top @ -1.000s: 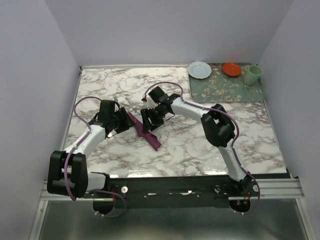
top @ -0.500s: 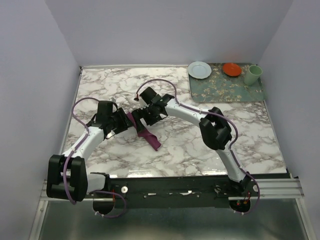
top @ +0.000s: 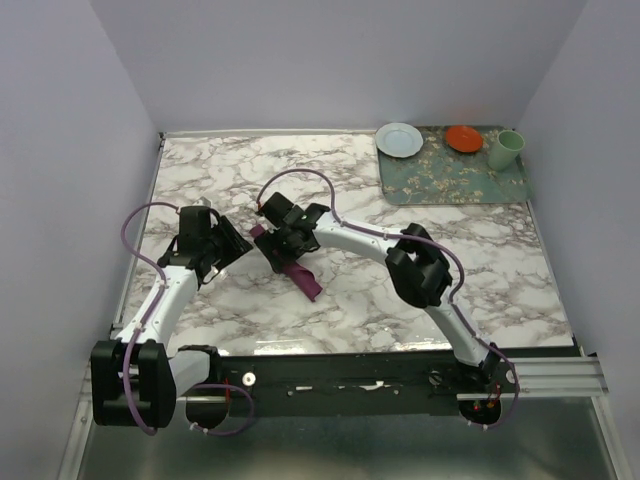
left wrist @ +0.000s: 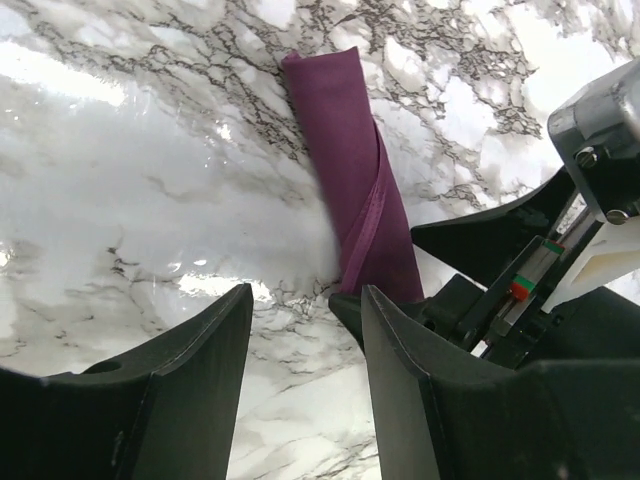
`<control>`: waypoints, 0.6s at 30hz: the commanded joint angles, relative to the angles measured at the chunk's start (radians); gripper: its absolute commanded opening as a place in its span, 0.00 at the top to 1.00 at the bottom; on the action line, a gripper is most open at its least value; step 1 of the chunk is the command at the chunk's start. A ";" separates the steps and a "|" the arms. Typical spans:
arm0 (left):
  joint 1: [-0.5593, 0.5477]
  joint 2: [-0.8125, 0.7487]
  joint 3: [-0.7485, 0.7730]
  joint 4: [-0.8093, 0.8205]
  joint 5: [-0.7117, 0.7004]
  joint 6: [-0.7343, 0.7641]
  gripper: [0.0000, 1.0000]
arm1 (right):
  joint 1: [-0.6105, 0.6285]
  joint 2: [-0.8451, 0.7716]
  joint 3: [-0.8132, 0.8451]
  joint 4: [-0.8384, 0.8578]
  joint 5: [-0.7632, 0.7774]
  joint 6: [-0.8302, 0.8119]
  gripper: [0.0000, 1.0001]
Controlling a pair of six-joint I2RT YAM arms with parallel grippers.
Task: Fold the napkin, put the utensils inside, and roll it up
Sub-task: Roll the napkin with the utensil
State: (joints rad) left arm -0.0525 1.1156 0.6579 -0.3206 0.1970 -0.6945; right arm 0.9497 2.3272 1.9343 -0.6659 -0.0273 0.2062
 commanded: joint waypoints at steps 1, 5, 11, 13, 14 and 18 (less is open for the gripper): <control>0.011 -0.017 -0.020 -0.026 -0.027 -0.007 0.44 | 0.023 0.058 0.037 -0.034 0.141 -0.017 0.16; 0.014 -0.020 -0.018 -0.025 -0.021 -0.003 0.43 | 0.027 0.066 0.026 -0.032 0.193 -0.018 0.26; 0.016 -0.020 -0.020 -0.015 -0.008 -0.008 0.43 | 0.034 0.070 0.012 -0.037 0.257 -0.025 0.33; 0.016 -0.020 -0.021 -0.009 -0.002 -0.011 0.43 | 0.032 0.072 0.005 -0.040 0.288 -0.022 0.38; 0.016 -0.020 -0.021 -0.008 -0.002 -0.013 0.43 | 0.032 0.075 0.005 -0.041 0.297 -0.021 0.41; 0.016 -0.016 -0.021 -0.003 0.004 -0.011 0.44 | 0.034 0.075 -0.006 -0.046 0.343 -0.018 0.48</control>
State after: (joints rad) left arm -0.0410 1.1145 0.6479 -0.3382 0.1936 -0.7044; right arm 0.9890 2.3493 1.9537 -0.6712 0.1799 0.1944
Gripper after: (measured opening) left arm 0.566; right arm 0.556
